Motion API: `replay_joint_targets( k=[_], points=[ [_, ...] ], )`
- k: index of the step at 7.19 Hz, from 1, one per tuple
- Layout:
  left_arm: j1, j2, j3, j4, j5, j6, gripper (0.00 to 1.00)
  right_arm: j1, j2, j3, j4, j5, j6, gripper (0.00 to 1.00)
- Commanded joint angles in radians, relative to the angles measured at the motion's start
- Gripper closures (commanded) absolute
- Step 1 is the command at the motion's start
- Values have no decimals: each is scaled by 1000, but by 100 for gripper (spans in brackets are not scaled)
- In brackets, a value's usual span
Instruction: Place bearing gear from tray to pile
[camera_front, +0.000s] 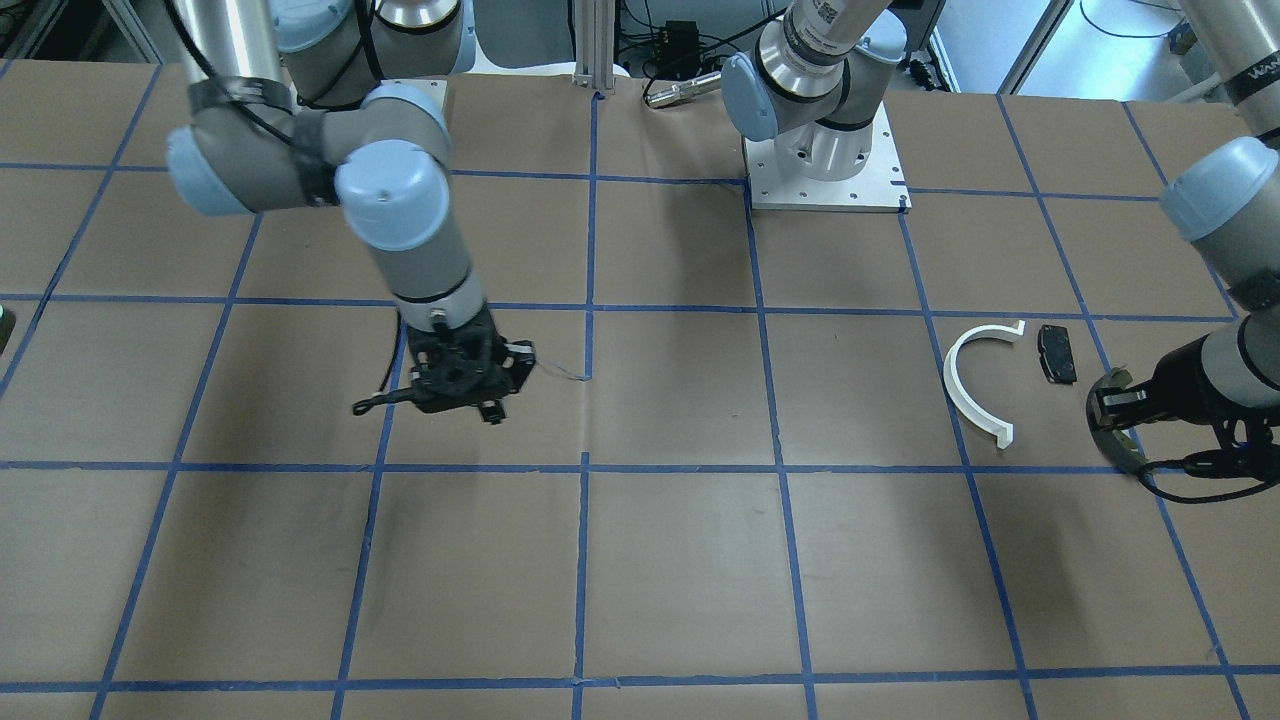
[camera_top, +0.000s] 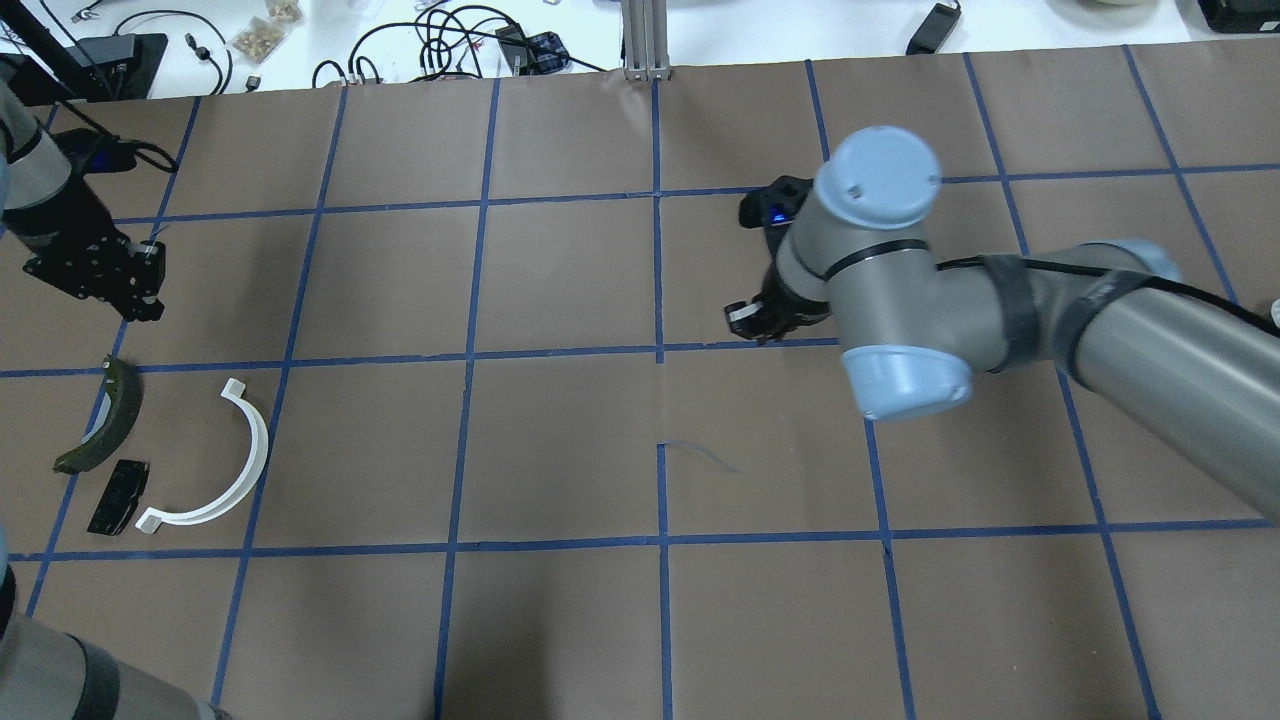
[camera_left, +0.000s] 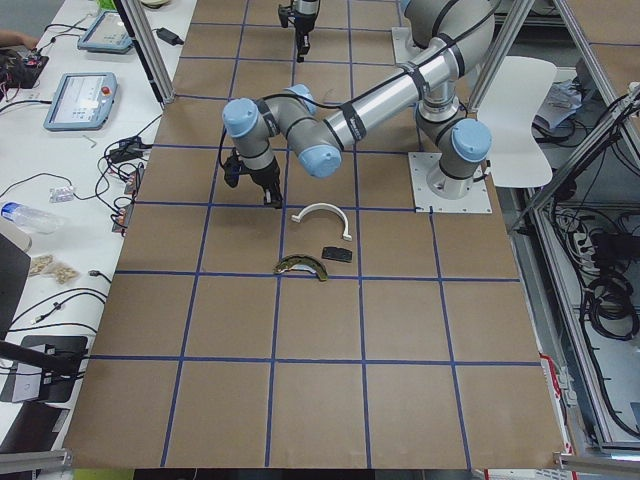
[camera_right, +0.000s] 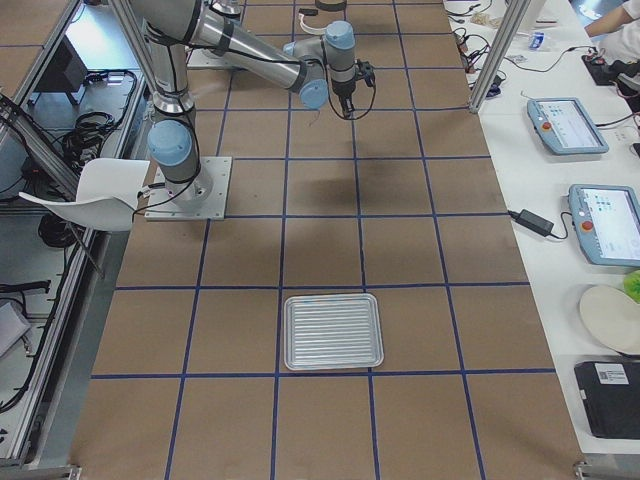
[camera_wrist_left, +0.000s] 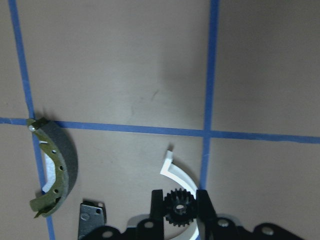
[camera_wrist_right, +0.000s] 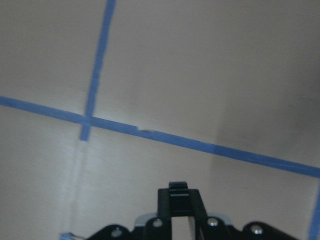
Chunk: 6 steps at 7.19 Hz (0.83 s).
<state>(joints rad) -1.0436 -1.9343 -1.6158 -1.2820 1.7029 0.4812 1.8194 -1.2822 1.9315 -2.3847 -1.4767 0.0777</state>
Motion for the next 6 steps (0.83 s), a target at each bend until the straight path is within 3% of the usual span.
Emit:
replay_joint_targets(
  k=[1, 2, 3, 4, 5, 6],
  points=[
    [36, -5, -178, 217, 0, 50, 100, 206, 162, -124, -24, -5, 375, 96],
    [36, 3, -241, 296, 4, 50, 100, 219, 206, -132, -39, -4, 378, 96],
    [36, 6, -265, 302, 6, 50, 100, 219, 211, -137, -45, -4, 367, 85],
    [36, 6, -275, 299, 7, 50, 100, 218, 208, -138, -42, -8, 367, 7],
    [37, 17, -289, 283, 7, 50, 100, 207, 195, -144, -28, -7, 357, 0],
    [39, 23, -311, 285, 7, 48, 100, 189, 173, -175, -1, -13, 344, 0]
  ],
)
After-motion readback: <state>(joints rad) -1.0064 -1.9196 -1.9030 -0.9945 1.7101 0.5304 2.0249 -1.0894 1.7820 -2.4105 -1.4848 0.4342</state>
